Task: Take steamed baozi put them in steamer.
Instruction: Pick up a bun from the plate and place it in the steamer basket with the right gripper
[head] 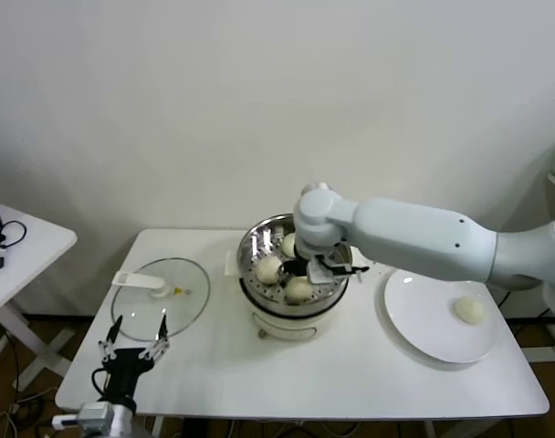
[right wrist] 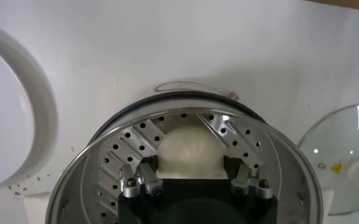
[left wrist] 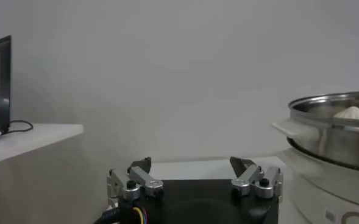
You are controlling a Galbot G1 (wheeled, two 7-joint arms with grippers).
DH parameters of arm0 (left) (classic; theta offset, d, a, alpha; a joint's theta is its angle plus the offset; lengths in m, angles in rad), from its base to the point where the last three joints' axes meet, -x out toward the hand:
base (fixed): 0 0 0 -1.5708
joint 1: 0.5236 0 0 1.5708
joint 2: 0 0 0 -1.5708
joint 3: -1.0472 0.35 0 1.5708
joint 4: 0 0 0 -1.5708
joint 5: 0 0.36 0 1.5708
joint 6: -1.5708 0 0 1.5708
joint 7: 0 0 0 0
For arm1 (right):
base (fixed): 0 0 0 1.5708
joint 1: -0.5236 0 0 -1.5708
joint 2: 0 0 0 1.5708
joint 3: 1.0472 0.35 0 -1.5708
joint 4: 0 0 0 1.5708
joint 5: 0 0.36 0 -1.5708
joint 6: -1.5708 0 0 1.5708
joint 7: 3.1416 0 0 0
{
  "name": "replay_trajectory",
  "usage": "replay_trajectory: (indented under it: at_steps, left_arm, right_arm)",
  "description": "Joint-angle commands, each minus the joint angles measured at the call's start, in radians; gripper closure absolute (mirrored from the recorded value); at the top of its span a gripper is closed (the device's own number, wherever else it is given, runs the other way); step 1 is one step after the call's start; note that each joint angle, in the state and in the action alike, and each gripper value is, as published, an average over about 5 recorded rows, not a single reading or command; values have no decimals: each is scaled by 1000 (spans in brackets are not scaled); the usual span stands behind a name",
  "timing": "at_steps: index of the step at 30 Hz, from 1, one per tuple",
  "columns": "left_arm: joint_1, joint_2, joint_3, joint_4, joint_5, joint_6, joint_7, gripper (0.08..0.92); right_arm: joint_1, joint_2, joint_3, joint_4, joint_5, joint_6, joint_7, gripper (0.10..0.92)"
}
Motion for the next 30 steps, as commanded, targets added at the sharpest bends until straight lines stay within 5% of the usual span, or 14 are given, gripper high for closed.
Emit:
replay_trajectory:
  at_steps: [1, 20, 30]
  left_arm:
    - [-1, -2, 2, 3, -2, 3, 0, 177]
    - [-10, -14, 23, 14, 7, 6, -2, 177]
    - [-11, -11, 21, 13, 6, 7, -2, 177]
  right_arm:
    - [-30, 11, 8, -15, -65, 54, 3, 321]
    - [-48, -9, 10, -12, -62, 64, 9, 313]
    - [-53, -4, 28, -23, -66, 100, 9, 206]
